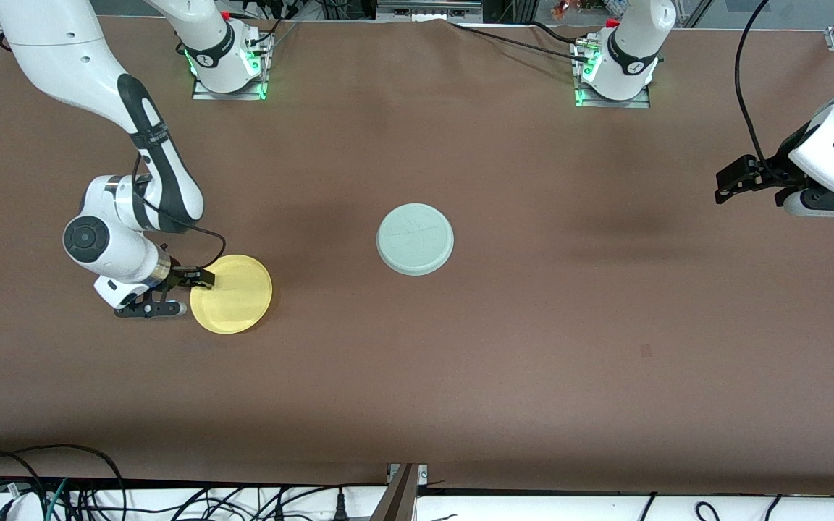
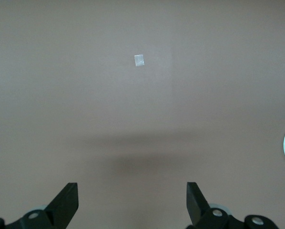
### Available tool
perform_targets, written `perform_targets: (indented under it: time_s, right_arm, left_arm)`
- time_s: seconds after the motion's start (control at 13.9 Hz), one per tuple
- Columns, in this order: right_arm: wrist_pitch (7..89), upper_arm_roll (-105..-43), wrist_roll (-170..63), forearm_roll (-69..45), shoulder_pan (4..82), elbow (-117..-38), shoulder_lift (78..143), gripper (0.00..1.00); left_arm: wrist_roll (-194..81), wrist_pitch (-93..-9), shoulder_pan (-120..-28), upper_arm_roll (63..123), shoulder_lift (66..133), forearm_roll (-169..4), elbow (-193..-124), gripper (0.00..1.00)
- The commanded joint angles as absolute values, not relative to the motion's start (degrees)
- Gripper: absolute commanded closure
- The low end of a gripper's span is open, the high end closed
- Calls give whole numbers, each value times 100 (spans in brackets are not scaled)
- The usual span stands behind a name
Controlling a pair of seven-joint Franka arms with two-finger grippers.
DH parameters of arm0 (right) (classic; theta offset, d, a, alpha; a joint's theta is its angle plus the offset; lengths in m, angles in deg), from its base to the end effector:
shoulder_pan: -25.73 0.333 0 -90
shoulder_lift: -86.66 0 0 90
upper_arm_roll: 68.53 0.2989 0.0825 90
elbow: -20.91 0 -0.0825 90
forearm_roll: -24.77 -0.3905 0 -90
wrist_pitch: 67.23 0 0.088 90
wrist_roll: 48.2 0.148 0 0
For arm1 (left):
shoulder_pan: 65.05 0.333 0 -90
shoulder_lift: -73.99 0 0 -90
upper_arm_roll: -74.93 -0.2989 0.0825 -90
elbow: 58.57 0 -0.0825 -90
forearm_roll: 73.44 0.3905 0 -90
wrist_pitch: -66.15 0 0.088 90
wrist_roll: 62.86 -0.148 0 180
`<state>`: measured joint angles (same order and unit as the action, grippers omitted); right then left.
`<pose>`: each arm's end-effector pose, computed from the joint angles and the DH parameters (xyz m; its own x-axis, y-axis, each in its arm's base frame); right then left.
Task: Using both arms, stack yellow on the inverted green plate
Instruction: 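Grasp the yellow plate rim with the right gripper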
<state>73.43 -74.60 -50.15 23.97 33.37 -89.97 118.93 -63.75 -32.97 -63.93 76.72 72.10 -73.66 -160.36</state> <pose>0.6115 0.0155 0.1289 0.9970 0.0645 -0.0419 0.0664 -0.9967 0.0467 0.5574 -0.0072 0.4994 0.9996 -0.0266 -0.0136 -0.0265 -0.9996 0.0030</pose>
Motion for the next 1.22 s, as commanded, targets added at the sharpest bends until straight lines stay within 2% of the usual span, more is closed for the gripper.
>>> perform_targets:
  time_s: [0.0, 0.29, 0.36, 0.43, 0.79, 1.15]
  right_arm:
    - [7375, -7389, -5013, 2372, 3223, -8738, 12102, 3]
    - [7375, -7389, -5031, 2232, 3223, -8562, 12261, 81]
    - [7375, -7389, -5031, 2144, 3232, -8518, 12287, 93]
    - [7375, -7380, -5022, 2074, 3232, -8500, 12296, 100]
    - [7358, -7336, -4584, 1977, 3249, -8352, 12288, 100]
    - [7061, -7143, -3941, 1036, 3381, -8017, 12148, 100]
  left_arm:
    - [-6462, -3387, -6347, 7914, 7074, -7108, -16149, 0]
    - [-6488, -3370, -6347, 7950, 7083, -7098, -16078, 0]
    - [-6488, -3352, -6347, 7950, 7083, -7107, -16078, 0]
    - [-6488, -3309, -6347, 7950, 7083, -7107, -16078, 0]
    - [-6497, -3299, -6347, 7950, 7083, -7098, -16078, 0]
    - [-6488, -3282, -6365, 8143, 7083, -7098, -16026, 0]
